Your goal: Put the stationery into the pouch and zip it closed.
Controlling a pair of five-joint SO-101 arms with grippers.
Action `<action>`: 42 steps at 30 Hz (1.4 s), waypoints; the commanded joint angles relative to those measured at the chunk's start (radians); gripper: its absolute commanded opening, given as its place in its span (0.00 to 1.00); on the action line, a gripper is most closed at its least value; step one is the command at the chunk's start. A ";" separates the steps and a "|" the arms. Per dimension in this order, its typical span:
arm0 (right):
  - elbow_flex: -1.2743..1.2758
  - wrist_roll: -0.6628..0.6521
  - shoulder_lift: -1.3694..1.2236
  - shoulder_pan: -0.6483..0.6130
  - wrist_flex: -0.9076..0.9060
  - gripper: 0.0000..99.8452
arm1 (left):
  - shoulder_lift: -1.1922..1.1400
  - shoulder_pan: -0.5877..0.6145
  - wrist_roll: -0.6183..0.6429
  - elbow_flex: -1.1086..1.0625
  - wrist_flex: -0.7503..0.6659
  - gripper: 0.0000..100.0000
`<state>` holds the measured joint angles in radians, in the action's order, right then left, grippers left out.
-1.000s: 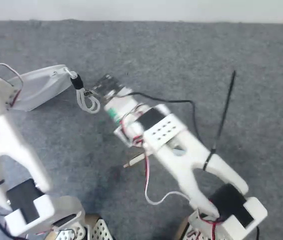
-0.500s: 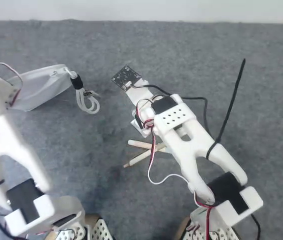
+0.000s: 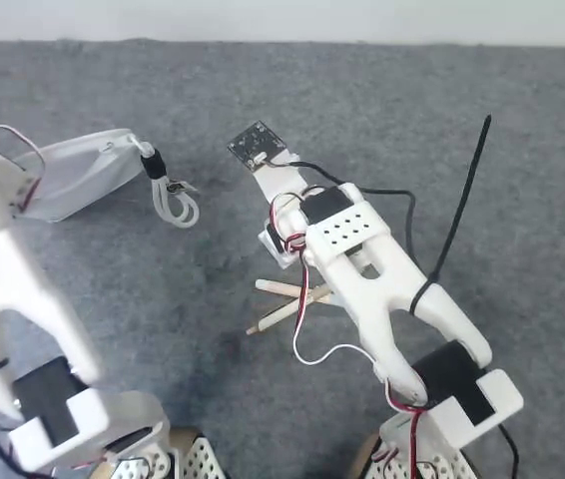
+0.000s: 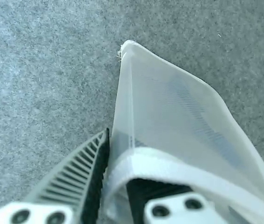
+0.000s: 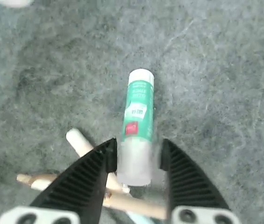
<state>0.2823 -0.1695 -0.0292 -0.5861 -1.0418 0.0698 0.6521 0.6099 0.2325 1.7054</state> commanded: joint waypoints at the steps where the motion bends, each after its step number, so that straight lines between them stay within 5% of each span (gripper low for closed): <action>1: -0.091 0.012 0.012 0.007 -0.051 0.21 | 0.011 0.008 0.014 0.054 -0.025 0.01; 20: -0.628 0.009 -0.479 -0.002 -0.291 0.17 | 0.011 0.006 0.014 0.054 -0.025 0.01; 42: -0.683 0.003 -0.625 -0.016 -0.268 0.06 | 0.011 0.005 0.014 0.054 -0.025 0.01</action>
<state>-0.3422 -0.1695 -0.6644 -0.5892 -1.3165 0.0698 0.6521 0.6099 0.2325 1.7054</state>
